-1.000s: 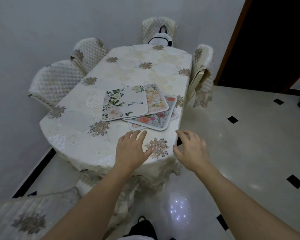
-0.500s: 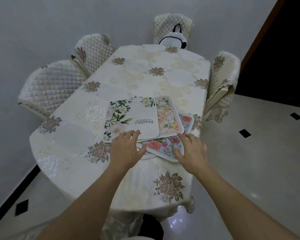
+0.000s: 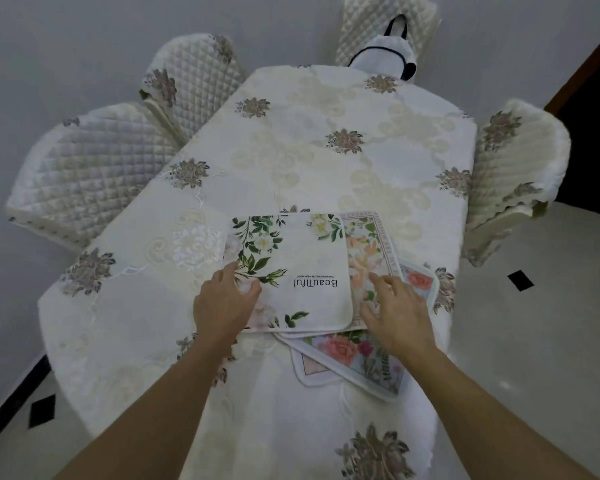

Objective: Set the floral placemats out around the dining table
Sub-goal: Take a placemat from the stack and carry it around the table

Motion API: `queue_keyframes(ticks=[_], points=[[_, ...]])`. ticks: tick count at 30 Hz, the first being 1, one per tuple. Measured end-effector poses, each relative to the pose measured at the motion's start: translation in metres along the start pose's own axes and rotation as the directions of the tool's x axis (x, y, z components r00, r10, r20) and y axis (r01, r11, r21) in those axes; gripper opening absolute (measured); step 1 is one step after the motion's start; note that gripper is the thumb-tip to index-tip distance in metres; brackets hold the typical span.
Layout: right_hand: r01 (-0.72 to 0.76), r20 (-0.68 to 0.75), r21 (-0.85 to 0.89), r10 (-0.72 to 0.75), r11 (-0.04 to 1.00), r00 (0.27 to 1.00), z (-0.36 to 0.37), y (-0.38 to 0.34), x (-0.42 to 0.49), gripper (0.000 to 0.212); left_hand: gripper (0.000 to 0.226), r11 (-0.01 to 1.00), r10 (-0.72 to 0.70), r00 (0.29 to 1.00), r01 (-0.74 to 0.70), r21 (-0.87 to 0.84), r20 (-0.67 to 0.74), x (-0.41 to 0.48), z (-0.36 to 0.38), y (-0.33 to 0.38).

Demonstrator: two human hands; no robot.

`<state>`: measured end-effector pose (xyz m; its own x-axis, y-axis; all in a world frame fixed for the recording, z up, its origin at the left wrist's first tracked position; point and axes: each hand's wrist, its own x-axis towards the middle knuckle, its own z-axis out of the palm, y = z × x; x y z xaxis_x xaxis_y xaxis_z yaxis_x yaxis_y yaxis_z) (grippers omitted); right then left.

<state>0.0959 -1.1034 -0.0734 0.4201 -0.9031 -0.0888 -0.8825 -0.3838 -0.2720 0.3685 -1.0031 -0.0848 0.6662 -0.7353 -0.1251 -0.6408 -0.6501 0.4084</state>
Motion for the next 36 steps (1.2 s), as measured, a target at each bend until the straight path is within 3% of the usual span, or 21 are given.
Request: queue_keyframes(ticks=[4, 9, 13, 22, 25, 28, 36], points=[[-0.018, 0.041, 0.026, 0.017, 1.0, 0.999, 0.01, -0.003, 0.028, 0.056, 0.072, 0.986, -0.156, 0.987, 0.158, -0.055, 0.039, 0.021, 0.009, -0.01], [-0.022, 0.079, 0.057, 0.017, 0.998, 0.997, 0.028, -0.008, 0.058, 0.055, 0.079, 0.958, -0.247, 0.967, 0.253, -0.133, 0.066, 0.048, 0.024, -0.021], [-0.117, 0.095, 0.127, 0.105, 0.985, 0.99, 0.042, -0.013, 0.079, 0.052, 0.082, 0.911, -0.335, 0.937, 0.348, -0.22, 0.094, 0.068, 0.032, -0.027], [-0.306, 0.197, 0.207, 0.267, 0.929, 0.943, 0.061, -0.03, 0.108, 0.045, 0.067, 0.849, -0.358, 0.921, 0.39, -0.357, 0.153, 0.093, 0.04, -0.041], [-0.413, 0.257, 0.369, 0.336, 0.833, 0.906, 0.065, -0.031, 0.116, 0.045, 0.044, 0.807, -0.35, 0.914, 0.405, -0.429, 0.204, 0.093, 0.04, -0.037], [-0.487, 0.335, 0.54, 0.355, 0.686, 0.873, 0.062, -0.038, 0.12, 0.036, 0.033, 0.831, -0.255, 0.948, 0.315, -0.458, 0.19, 0.09, 0.04, -0.035], [-0.365, 0.29, 0.622, 0.229, 0.693, 0.929, 0.041, -0.055, 0.113, 0.038, 0.025, 0.798, -0.181, 0.969, 0.246, -0.55, 0.17, 0.067, 0.018, -0.035]])
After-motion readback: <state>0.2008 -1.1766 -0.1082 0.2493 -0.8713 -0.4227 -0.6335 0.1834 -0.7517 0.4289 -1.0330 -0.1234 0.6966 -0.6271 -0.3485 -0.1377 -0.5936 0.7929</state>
